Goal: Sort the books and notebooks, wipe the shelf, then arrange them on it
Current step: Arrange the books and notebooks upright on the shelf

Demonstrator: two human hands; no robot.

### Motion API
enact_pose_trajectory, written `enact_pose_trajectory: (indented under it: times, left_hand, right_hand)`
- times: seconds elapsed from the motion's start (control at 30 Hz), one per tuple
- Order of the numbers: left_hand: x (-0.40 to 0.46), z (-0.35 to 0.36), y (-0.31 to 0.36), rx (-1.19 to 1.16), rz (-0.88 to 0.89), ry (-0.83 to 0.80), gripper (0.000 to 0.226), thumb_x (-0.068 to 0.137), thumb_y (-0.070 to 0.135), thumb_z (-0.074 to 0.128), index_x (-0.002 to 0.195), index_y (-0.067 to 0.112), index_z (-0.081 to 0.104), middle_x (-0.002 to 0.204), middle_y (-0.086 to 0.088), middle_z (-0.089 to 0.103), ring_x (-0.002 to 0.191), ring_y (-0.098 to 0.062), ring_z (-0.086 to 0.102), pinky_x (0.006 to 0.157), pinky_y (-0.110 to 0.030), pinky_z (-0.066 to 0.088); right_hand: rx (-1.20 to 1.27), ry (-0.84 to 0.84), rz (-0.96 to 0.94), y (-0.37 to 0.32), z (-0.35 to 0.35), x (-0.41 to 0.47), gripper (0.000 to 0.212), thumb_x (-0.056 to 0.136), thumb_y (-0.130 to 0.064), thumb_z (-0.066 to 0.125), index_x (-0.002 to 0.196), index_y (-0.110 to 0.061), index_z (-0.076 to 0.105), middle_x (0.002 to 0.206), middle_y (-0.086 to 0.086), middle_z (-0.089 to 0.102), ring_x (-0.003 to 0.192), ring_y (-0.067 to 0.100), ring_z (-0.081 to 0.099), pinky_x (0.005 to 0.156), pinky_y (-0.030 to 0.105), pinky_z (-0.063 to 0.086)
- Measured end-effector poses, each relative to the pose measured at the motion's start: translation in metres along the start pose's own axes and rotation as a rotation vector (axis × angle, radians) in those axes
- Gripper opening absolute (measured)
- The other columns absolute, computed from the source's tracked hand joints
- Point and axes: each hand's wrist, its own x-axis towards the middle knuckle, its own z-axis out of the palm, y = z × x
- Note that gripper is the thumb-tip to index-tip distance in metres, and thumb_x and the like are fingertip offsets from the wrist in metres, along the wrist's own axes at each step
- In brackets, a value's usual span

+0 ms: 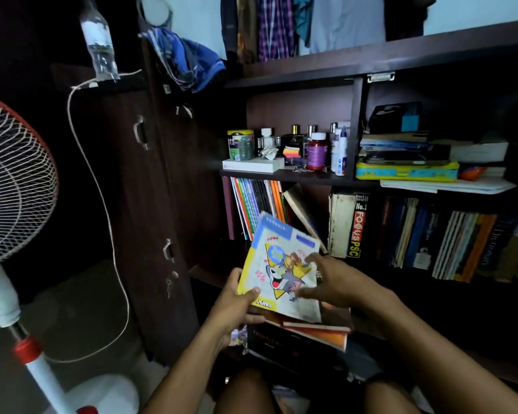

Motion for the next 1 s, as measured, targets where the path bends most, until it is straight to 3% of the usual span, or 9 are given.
enact_pose_trajectory:
  times: [0.1,0.17,0.3,0.4,0.5,0.7,0.8,0.93,1.0]
  left_hand:
    - [-0.003,-0.012,-0.003,0.026,0.190,0.044,0.024,0.101,0.016,0.062,0.120,0.024,0.050,0.115,0.000,0.074,0.096,-0.022,0.075,0.073,-0.046,0.063]
    - [-0.002,-0.014,-0.005,-0.003,0.213,0.059,0.033,0.098,0.012,0.065,0.124,0.028,0.051,0.117,0.001,0.074,0.101,-0.022,0.075,0.078,-0.047,0.063]
    - [0.004,-0.006,-0.004,0.010,0.186,0.066,0.035,0.091,0.011,0.074,0.123,0.021,0.064,0.109,0.002,0.077,0.085,-0.006,0.074,0.066,-0.021,0.058]
    - [0.018,-0.008,0.003,0.010,0.195,0.098,0.023,0.092,0.023,0.073,0.115,0.024,0.070,0.107,0.009,0.078,0.098,-0.008,0.073,0.082,-0.023,0.058]
    - [0.043,-0.012,0.014,-0.047,0.217,0.129,0.024,0.093,0.027,0.072,0.117,0.023,0.071,0.111,0.005,0.077,0.106,-0.015,0.073,0.094,-0.037,0.056]
    - [0.131,-0.024,0.010,0.018,0.274,0.366,0.029,0.080,0.020,0.086,0.107,0.017,0.075,0.102,0.004,0.079,0.096,-0.018,0.075,0.088,-0.038,0.058]
    - [0.153,-0.018,-0.017,0.119,0.213,0.462,0.026,0.086,0.020,0.082,0.108,0.008,0.074,0.102,-0.002,0.079,0.095,-0.019,0.075,0.081,-0.030,0.056]
    - [0.152,0.004,-0.049,0.390,0.264,0.539,0.025,0.098,0.028,0.065,0.117,0.012,0.072,0.099,-0.004,0.075,0.099,-0.028,0.070,0.074,-0.025,0.043]
    - [0.156,0.012,-0.050,0.489,0.278,0.568,0.030,0.102,0.032,0.058,0.125,0.016,0.068,0.106,-0.005,0.074,0.102,-0.027,0.067,0.075,-0.023,0.038]
  right_hand:
    - [0.343,0.238,0.045,-0.009,0.001,0.018,0.093,0.076,-0.062,0.075,0.148,-0.032,0.026,0.148,0.002,0.046,0.132,0.026,0.049,0.107,0.052,0.045]
    - [0.660,0.345,0.072,-0.019,0.003,0.029,0.091,0.082,-0.054,0.077,0.150,-0.033,0.021,0.152,-0.001,0.046,0.136,0.023,0.048,0.111,0.052,0.043]
    - [0.992,0.319,0.002,-0.040,0.015,0.040,0.058,0.081,-0.057,0.075,0.127,-0.034,0.049,0.125,-0.016,0.065,0.115,0.013,0.063,0.103,0.053,0.049]
    - [0.983,0.363,-0.057,-0.043,0.018,0.054,0.027,0.095,-0.041,0.066,0.119,-0.034,0.054,0.116,-0.017,0.070,0.108,0.007,0.067,0.099,0.054,0.052]
    - [0.885,0.425,-0.085,-0.042,0.004,0.073,0.024,0.100,-0.043,0.060,0.121,-0.034,0.052,0.117,-0.015,0.069,0.109,0.008,0.065,0.097,0.052,0.053]
    - [0.729,0.387,-0.207,-0.044,-0.017,0.132,0.022,0.103,-0.038,0.055,0.118,-0.034,0.039,0.121,-0.008,0.068,0.105,0.006,0.069,0.092,0.048,0.058]
    - [0.696,0.357,-0.163,-0.043,-0.008,0.159,0.034,0.103,-0.029,0.056,0.130,-0.027,0.035,0.111,-0.020,0.064,0.094,-0.005,0.064,0.093,0.030,0.051]
    - [0.522,0.154,-0.076,-0.014,0.053,0.180,0.059,0.096,-0.035,0.062,0.147,-0.030,0.032,0.143,-0.001,0.053,0.126,0.022,0.056,0.100,0.032,0.046]
    - [0.252,0.035,-0.087,0.006,0.092,0.181,0.057,0.097,-0.039,0.059,0.148,-0.027,0.038,0.149,0.001,0.045,0.134,0.026,0.047,0.107,0.036,0.041]
